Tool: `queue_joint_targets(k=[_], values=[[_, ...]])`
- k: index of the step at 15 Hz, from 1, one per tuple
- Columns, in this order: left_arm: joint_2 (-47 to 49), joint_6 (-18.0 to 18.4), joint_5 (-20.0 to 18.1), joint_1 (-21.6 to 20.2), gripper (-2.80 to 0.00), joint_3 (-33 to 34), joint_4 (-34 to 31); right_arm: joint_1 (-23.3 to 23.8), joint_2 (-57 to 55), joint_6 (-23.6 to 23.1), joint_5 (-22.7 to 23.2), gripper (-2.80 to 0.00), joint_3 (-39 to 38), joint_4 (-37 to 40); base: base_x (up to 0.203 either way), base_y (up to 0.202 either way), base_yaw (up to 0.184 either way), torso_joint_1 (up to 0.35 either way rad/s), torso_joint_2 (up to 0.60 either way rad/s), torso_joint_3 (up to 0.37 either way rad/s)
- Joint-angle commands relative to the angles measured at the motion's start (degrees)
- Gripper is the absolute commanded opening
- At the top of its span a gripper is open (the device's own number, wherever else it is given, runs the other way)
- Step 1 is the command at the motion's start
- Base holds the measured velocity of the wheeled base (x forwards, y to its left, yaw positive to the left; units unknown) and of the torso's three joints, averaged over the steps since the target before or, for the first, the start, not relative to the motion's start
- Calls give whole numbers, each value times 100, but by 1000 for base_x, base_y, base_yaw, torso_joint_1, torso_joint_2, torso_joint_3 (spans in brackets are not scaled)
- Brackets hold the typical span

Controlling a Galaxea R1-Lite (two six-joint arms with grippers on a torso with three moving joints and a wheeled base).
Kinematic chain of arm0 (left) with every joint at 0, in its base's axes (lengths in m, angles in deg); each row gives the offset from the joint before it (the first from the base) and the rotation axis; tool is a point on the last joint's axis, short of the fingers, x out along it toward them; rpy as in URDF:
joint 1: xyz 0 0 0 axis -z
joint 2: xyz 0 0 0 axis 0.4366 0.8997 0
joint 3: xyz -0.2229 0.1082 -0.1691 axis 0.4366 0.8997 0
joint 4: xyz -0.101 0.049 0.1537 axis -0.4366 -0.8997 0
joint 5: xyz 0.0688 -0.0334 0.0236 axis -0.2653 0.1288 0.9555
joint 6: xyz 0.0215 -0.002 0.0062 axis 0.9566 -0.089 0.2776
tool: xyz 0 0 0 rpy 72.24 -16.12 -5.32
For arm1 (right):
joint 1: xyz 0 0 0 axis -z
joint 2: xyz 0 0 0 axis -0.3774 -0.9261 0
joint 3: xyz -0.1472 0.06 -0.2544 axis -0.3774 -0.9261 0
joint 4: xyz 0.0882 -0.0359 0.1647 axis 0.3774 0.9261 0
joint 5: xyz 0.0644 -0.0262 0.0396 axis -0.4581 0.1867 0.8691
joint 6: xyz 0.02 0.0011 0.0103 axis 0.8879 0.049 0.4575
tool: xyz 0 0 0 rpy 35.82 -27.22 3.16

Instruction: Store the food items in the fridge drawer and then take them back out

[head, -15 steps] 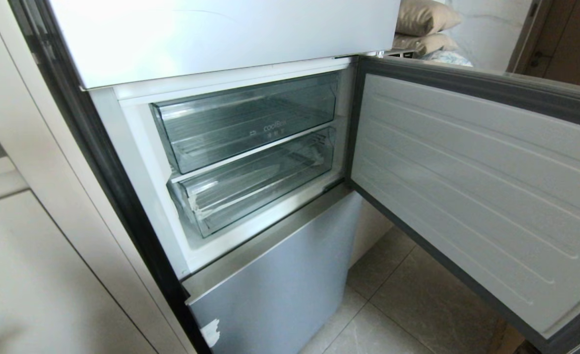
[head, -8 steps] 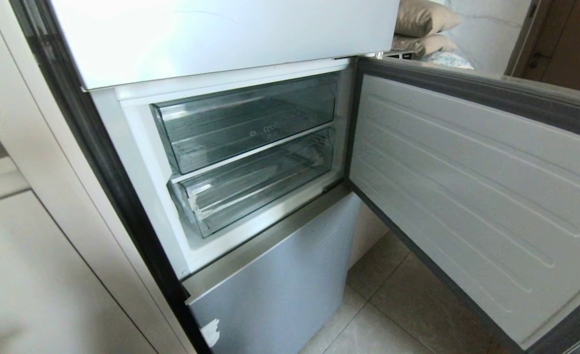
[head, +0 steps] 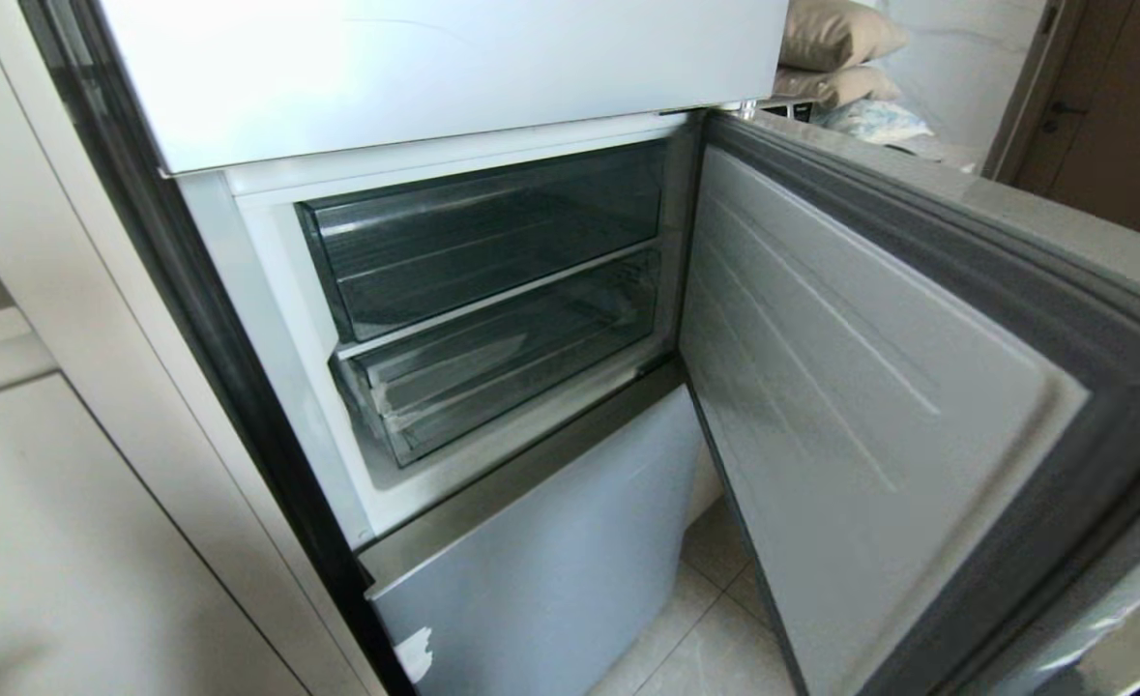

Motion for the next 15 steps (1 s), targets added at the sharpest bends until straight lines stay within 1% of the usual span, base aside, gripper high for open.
queue_joint_targets(k=[1, 2, 4, 6, 8, 10, 12, 15], values=[[1, -1, 2, -1, -280, -2, -3, -752, 312, -26, -26, -280, -8, 78, 0, 0, 0, 0, 0, 0], [1, -1, 2, -1, -280, 5, -3, -1104, 245, -104, -116, -280, 30, 149, 0, 0, 0, 0, 0, 0], [1, -1, 2, -1, -280, 7, -3, -1539, -281, -354, -442, -280, 213, 191, 0, 0, 0, 0, 0, 0], [1, -1, 2, -1, -280, 2, -3, -1841, -1073, -580, -666, -280, 596, 166, 0, 0, 0, 0, 0, 0], [1, -1, 2, -1, -280, 4, -3, -2045, -1920, -687, -758, -280, 1147, 66, 0, 0, 0, 0, 0, 0], [1, -1, 2, -1, -280, 7, -3, -2364, -2868, -760, -878, -280, 1795, -196, 0, 0, 0, 0, 0, 0], [1, -1, 2, -1, -280, -1, -3, -2697, -3715, -985, -966, -280, 2378, -529, 0, 0, 0, 0, 0, 0], [1, -1, 2, -1, -280, -2, -3, -3026, -4983, -1246, -982, -280, 3371, -1361, 0, 0, 0, 0, 0, 0]])
